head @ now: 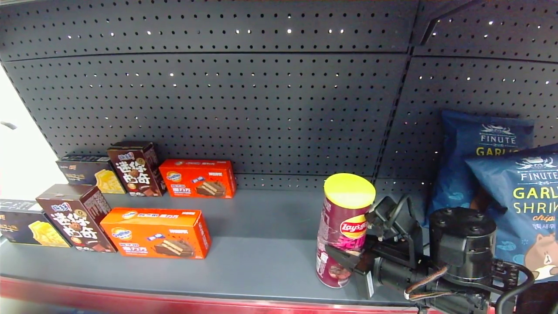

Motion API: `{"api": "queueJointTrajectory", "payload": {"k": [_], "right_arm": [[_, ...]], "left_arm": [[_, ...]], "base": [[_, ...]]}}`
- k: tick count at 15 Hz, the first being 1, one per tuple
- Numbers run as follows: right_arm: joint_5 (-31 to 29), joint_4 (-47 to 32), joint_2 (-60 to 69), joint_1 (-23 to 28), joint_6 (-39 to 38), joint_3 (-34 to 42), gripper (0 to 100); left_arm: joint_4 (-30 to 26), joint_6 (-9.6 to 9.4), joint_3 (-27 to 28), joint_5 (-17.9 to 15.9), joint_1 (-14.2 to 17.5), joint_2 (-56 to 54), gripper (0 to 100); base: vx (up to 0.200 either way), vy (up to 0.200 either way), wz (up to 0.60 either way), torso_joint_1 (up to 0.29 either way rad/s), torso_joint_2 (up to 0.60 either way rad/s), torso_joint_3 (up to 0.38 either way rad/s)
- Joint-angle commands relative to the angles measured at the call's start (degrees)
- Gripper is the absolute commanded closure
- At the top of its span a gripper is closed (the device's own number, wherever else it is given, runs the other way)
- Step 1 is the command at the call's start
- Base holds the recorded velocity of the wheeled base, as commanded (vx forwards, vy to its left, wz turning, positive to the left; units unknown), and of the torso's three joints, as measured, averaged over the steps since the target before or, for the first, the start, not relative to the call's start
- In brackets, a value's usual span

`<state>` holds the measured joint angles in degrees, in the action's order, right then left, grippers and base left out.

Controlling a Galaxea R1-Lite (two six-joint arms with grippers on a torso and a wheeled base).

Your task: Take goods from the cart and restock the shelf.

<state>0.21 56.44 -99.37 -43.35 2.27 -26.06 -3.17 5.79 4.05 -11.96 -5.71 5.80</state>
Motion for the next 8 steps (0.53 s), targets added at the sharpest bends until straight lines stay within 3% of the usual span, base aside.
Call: {"api": "queueJointTrajectory", "payload": {"k": [1, 8], "right_arm": [[0.06, -0.1, -0.21, -0.07, 0.02, 0.05, 0], [-0.65, -0.1, 2.51, 0.02, 0.02, 1.19, 0]], "left_arm": [[-0.08, 0.01, 0.0, 0.01, 0.08, 0.09, 100], [0.01, 0.01, 0.26, 0.01, -0.01, 0.09, 100]], "base": [[0.0, 0.0, 0.0, 0.0, 0.0, 0.0], [0.0, 0.0, 0.0, 0.0, 0.0, 0.0]]}}
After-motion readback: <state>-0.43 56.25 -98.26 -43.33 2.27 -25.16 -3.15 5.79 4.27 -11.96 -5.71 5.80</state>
